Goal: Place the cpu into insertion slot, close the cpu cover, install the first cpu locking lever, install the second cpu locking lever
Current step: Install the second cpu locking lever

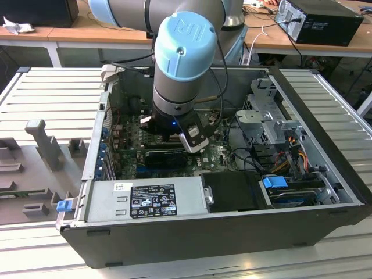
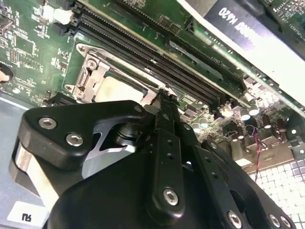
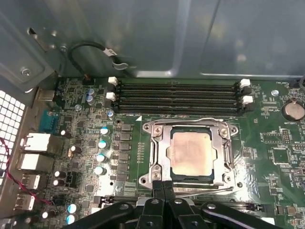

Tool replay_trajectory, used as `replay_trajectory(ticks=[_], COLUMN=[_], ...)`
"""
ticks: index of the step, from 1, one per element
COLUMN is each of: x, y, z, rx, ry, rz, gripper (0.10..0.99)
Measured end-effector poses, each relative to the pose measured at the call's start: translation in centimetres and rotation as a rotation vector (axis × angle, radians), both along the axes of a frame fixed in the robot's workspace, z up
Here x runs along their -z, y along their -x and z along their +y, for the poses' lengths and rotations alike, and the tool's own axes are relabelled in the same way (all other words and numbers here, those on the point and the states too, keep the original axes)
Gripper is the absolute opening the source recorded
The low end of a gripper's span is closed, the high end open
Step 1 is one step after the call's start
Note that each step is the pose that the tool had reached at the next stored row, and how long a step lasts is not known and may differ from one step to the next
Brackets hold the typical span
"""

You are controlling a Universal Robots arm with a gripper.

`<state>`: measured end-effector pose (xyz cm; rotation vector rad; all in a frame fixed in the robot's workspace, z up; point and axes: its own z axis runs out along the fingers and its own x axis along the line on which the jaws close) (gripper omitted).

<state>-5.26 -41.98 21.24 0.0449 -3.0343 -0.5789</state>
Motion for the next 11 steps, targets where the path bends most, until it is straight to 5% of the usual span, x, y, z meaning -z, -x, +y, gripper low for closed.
replay_trajectory(ticks=[4, 11], x=[0.08, 1.03], y=[0.3, 0.9], z=[-0.52, -0.55], rx=[0.001, 0.001], ry=[-0.015, -0.016], rz=[0.0004, 0.0037], gripper=[0.106, 0.106])
